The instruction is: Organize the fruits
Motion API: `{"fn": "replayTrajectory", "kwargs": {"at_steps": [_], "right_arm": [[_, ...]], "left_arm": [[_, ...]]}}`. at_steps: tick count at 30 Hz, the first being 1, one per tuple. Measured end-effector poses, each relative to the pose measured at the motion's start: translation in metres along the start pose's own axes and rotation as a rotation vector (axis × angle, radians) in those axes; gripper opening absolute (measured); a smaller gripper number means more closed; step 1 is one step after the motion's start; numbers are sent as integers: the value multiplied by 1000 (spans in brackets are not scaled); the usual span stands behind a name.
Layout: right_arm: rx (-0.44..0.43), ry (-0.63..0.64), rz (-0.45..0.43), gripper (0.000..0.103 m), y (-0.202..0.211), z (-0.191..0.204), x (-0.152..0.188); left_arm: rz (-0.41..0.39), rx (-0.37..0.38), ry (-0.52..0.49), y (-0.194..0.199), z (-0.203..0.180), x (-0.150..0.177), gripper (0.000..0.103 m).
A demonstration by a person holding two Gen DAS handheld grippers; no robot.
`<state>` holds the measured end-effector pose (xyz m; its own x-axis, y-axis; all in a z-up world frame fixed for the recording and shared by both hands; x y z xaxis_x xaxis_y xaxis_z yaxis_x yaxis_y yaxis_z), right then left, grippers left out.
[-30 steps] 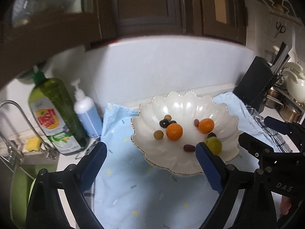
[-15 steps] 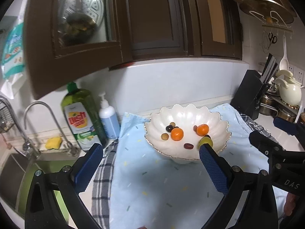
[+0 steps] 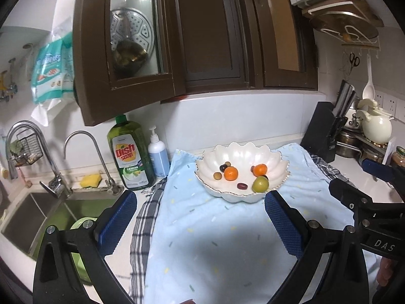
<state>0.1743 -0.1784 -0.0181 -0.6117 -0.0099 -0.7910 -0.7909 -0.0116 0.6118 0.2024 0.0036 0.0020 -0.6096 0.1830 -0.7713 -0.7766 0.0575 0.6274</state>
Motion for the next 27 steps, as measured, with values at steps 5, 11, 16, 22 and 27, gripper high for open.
{"fn": "replayTrajectory", "kwargs": {"at_steps": [5,11,16,22,27], "right_arm": [[-15,9,-19,91,28,-5,18],[-20,23,-43,92,61,-6,38],[-12,44,-58,92,83,-4,54],[-10,53,-67,92,104,-2,70],[-10,46,-70,92,117,-3,81]], "left_arm": [[-14,-10,10,31,-9,19,103],[-29,-24,19,63,-15,42,103],[-32,-31,21,84,-19,58,103],[-43,-35,15,106,-22,72,103],[-61,-32,5,122,-25,79,103]]}}
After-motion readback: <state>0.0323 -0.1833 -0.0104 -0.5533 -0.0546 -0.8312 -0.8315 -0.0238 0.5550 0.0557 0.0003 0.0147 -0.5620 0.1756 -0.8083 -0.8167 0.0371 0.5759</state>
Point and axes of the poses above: each gripper's, at about its wrist camera, not at the fingertips, and y roughly against the way its jaws point, z to its left, x to its underside, the point moved 1 cm from there along -y, roughly the way its jaws point, and after that the axes turned 14 degrees about z, right-handed, at the moved point
